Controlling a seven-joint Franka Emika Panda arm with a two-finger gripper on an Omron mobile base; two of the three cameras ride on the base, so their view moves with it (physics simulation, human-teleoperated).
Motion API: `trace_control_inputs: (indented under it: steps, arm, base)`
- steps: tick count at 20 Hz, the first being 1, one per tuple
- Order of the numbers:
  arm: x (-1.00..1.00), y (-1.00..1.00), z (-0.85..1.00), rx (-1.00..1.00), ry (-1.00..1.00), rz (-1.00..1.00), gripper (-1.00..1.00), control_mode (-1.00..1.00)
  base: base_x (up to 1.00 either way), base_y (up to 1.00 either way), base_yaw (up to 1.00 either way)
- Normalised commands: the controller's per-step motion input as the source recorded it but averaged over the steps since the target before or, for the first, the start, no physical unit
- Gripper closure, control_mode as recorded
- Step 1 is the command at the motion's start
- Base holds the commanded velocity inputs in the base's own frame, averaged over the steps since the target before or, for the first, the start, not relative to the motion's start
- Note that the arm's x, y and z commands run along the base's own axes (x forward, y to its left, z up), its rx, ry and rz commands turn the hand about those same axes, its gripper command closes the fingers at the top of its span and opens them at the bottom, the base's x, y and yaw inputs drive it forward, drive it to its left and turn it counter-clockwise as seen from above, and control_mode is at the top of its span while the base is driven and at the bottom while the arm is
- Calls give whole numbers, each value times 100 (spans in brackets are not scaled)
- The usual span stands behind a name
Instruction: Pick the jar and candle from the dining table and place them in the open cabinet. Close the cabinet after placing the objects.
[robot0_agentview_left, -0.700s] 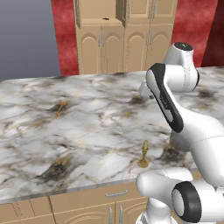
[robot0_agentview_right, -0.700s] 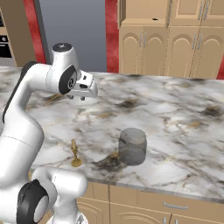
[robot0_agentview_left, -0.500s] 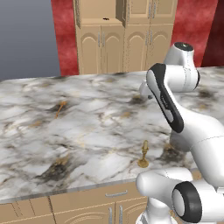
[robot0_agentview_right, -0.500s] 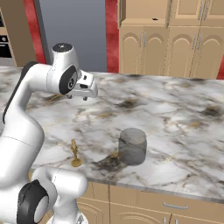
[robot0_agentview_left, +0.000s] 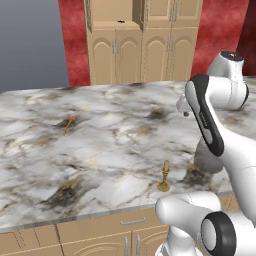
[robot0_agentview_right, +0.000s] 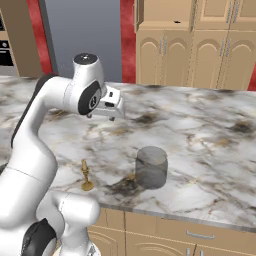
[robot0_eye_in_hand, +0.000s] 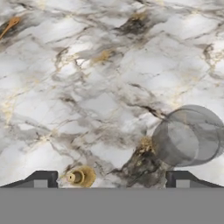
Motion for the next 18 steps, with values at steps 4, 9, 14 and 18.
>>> trace_control_inputs:
  steps: [4, 9, 14, 18]
  arm:
    - [-44, -72, -7, 0, 0, -7, -100, -100]
    - [-26, -67, -17, 0, 1, -6, -100, -100]
    - [-6, -47, -20, 2, 2, -1, -100, -100]
    - [8, -8, -19, 0, 4, 0, -100, -100]
  base:
    - [0, 0, 0]
    - [0, 0, 0]
    - [0, 0, 0]
    - [0, 0, 0]
